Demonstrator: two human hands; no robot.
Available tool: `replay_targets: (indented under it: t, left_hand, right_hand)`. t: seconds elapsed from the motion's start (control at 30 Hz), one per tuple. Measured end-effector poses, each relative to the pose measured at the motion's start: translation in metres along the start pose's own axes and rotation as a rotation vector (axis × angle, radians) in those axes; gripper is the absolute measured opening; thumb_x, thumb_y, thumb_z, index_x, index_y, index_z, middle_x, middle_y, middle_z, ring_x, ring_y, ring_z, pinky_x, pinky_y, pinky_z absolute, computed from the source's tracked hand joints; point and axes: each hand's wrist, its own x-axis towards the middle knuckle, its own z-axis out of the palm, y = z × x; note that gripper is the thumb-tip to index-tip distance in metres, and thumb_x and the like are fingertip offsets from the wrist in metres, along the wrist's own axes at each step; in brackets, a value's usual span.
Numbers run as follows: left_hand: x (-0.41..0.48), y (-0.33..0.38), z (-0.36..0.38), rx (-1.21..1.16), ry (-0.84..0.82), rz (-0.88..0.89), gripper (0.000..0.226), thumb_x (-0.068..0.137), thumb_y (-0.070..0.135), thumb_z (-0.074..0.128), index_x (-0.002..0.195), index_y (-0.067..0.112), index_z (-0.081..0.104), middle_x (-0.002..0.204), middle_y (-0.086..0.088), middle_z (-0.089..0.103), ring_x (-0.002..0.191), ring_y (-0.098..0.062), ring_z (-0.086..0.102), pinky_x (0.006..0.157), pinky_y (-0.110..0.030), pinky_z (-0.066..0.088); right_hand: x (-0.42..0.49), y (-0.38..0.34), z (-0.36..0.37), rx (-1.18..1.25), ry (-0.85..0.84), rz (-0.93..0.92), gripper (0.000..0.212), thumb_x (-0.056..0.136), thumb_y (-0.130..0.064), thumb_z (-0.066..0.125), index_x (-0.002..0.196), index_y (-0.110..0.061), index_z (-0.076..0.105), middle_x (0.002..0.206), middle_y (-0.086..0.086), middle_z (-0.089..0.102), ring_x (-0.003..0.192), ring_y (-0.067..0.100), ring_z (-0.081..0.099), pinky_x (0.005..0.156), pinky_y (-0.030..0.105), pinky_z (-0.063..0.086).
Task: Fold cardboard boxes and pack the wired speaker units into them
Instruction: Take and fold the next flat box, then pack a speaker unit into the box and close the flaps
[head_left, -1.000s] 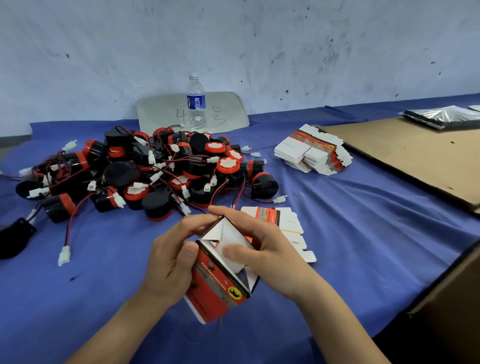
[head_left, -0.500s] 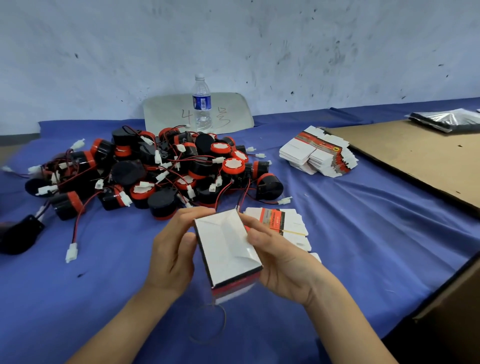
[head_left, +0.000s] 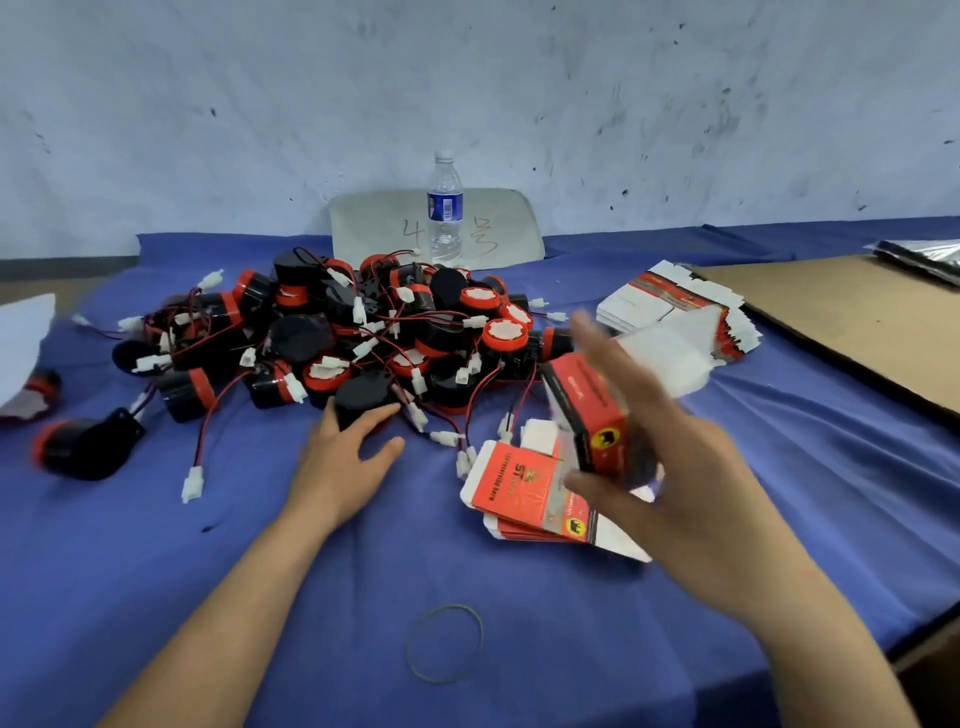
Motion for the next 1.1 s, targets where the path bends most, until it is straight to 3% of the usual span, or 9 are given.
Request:
replay_targets:
  t: [0.07, 0.13, 0.23, 0.4, 0.57, 0.7, 0.83, 0.97, 1.1]
  left_hand:
    - [0.002, 0.002, 0.0, 0.077, -0.01, -0.038, 0.045, 0.091, 0.042, 0.06, 0.134, 0.045, 0.05, 0.155, -0.001, 0.026, 0.139, -0.027, 0.031, 0.113, -0.045, 0.031]
    - [0.0, 0.002, 0.001, 0.111, -0.009, -0.039, 0.042, 0.091, 0.046, 0.057, 0.132, 0.049, 0.049, 0.149, -0.003, 0.034, 0.136, -0.028, 0.034, 0.111, -0.043, 0.033]
    - [-0.004, 0.001, 0.001, 0.09, 0.017, -0.051, 0.032, 0.091, 0.052, 0.05, 0.122, 0.054, 0.047, 0.131, -0.004, 0.043, 0.127, -0.028, 0.042, 0.105, -0.042, 0.038]
    - [-0.009, 0.005, 0.0, -0.088, 0.101, 0.012, 0.022, 0.092, 0.047, 0.051, 0.112, 0.054, 0.047, 0.114, 0.0, 0.045, 0.114, -0.022, 0.046, 0.098, -0.037, 0.042]
    - [-0.012, 0.005, 0.003, -0.289, 0.25, 0.065, 0.04, 0.092, 0.027, 0.061, 0.107, 0.057, 0.037, 0.115, 0.001, 0.058, 0.109, -0.017, 0.053, 0.078, -0.02, 0.038]
    - [-0.01, 0.006, 0.004, -0.176, 0.143, 0.059, 0.069, 0.091, 0.033, 0.064, 0.146, 0.04, 0.023, 0.144, -0.001, 0.046, 0.131, -0.022, 0.042, 0.101, -0.037, 0.04]
    - [-0.008, 0.003, 0.004, 0.142, 0.021, 0.175, 0.059, 0.092, 0.05, 0.052, 0.135, 0.068, 0.016, 0.154, 0.001, 0.032, 0.142, -0.023, 0.027, 0.111, -0.043, 0.032]
    - [-0.003, 0.002, 0.011, 0.346, -0.067, 0.132, 0.052, 0.091, 0.065, 0.04, 0.136, 0.069, 0.014, 0.161, -0.004, 0.013, 0.148, -0.025, 0.003, 0.117, -0.042, 0.017]
    - [-0.002, 0.003, 0.01, 0.248, 0.015, 0.154, 0.046, 0.087, 0.06, 0.053, 0.13, 0.063, 0.038, 0.142, -0.001, 0.04, 0.136, -0.025, 0.033, 0.112, -0.04, 0.029]
  right_hand:
    - [0.003, 0.002, 0.009, -0.478, -0.16, -0.011, 0.103, 0.085, -0.01, 0.061, 0.136, -0.068, -0.005, 0.079, -0.012, 0.048, 0.075, 0.011, 0.047, 0.063, 0.023, 0.042]
    - [0.003, 0.007, 0.026, -0.586, -0.306, 0.074, 0.093, 0.092, -0.012, 0.048, 0.134, -0.068, -0.013, 0.084, -0.011, 0.036, 0.093, 0.016, 0.045, 0.068, 0.025, 0.032]
    - [0.004, 0.017, 0.045, -0.5, -0.429, 0.178, 0.07, 0.095, -0.015, 0.042, 0.139, -0.063, 0.017, 0.103, -0.007, 0.044, 0.107, 0.019, 0.046, 0.085, 0.026, 0.035]
    - [0.003, 0.025, 0.049, -0.344, -0.392, 0.127, 0.054, 0.095, -0.017, 0.05, 0.133, -0.056, 0.042, 0.134, -0.015, 0.042, 0.124, 0.012, 0.039, 0.102, 0.021, 0.031]
    - [0.005, 0.022, 0.048, -0.174, -0.306, 0.116, 0.043, 0.096, -0.013, 0.053, 0.123, -0.045, 0.059, 0.138, -0.018, 0.041, 0.128, 0.006, 0.037, 0.102, 0.01, 0.026]
    - [0.005, 0.017, 0.048, -0.089, -0.24, 0.147, 0.038, 0.095, -0.011, 0.056, 0.118, -0.04, 0.064, 0.133, -0.018, 0.045, 0.121, 0.003, 0.043, 0.091, 0.002, 0.027]
    - [0.005, 0.015, 0.05, -0.059, -0.228, 0.143, 0.034, 0.094, -0.008, 0.057, 0.115, -0.033, 0.068, 0.13, -0.014, 0.05, 0.118, 0.005, 0.048, 0.088, 0.003, 0.031]
    - [0.004, 0.015, 0.052, -0.024, -0.214, 0.134, 0.031, 0.094, -0.007, 0.057, 0.113, -0.029, 0.07, 0.126, -0.011, 0.055, 0.114, 0.005, 0.052, 0.088, 0.009, 0.038]
    - [0.003, 0.017, 0.053, 0.014, -0.149, 0.114, 0.033, 0.093, -0.004, 0.06, 0.112, -0.029, 0.071, 0.12, -0.014, 0.059, 0.11, 0.003, 0.055, 0.09, 0.015, 0.042]
